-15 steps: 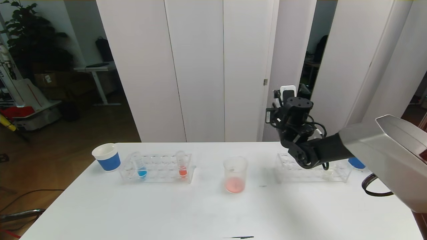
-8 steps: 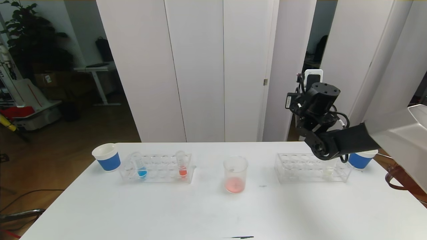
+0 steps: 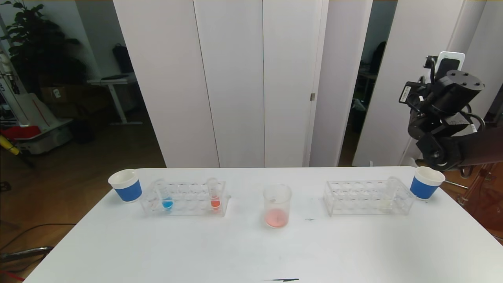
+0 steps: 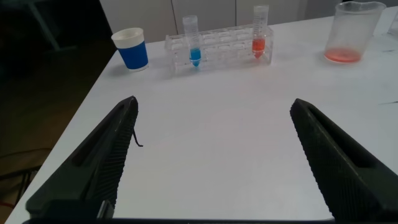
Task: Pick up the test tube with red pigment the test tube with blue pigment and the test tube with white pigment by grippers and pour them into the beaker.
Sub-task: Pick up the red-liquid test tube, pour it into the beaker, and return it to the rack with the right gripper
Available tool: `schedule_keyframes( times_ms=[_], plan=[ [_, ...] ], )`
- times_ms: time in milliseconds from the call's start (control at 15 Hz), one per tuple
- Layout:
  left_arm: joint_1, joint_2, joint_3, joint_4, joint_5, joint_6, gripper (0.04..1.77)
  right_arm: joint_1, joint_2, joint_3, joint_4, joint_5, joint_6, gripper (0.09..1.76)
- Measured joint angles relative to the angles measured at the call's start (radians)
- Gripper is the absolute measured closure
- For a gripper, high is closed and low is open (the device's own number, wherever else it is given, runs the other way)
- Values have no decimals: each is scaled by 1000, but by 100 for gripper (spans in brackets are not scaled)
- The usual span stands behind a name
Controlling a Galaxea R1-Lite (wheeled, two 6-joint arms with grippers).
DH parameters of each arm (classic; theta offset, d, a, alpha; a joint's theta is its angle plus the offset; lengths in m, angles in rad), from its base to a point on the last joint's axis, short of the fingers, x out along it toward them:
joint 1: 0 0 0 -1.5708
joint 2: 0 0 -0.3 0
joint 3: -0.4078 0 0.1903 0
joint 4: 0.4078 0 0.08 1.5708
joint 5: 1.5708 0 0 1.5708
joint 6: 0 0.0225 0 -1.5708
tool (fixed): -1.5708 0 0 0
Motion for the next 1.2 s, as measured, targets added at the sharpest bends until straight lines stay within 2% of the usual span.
schedule_keyframes(
  times_ms=[267, 600, 1200],
  plan=[
    [0, 0, 0, 0, 0, 0, 6, -103, -14, 73, -6, 6, 95, 128],
    [0, 0, 0, 0, 0, 0, 6, -184, 40, 149, -1, 8, 201, 128],
    [0, 0, 0, 0, 0, 0, 6, -206, 163, 253, -15, -2, 281, 128]
  ],
)
